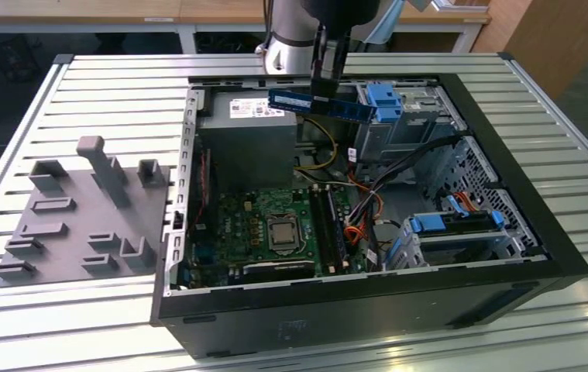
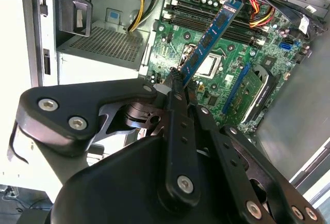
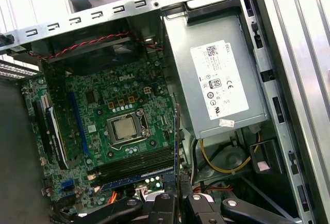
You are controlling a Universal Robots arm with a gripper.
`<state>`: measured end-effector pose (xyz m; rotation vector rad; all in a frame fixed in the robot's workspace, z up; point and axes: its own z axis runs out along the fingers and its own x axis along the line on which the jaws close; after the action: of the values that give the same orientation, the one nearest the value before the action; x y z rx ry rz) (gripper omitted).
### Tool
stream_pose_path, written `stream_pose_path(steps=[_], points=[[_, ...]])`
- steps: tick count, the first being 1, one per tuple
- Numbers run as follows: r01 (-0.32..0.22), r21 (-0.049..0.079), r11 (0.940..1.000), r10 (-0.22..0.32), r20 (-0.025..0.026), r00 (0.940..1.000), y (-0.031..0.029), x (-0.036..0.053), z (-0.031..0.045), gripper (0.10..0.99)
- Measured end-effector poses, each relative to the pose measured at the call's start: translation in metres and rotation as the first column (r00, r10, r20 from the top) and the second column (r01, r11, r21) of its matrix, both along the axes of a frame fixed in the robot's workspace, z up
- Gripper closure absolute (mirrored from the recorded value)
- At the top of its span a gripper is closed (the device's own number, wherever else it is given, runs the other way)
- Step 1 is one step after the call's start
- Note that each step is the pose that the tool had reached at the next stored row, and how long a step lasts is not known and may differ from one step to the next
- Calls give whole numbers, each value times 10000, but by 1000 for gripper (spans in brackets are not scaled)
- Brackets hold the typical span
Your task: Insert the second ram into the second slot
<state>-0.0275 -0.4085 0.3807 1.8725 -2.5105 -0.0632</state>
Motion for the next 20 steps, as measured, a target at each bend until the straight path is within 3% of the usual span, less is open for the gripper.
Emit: stream_pose_path(steps=[20], points=[[283,0,9996,-283,0,9996,0,0,0,945]])
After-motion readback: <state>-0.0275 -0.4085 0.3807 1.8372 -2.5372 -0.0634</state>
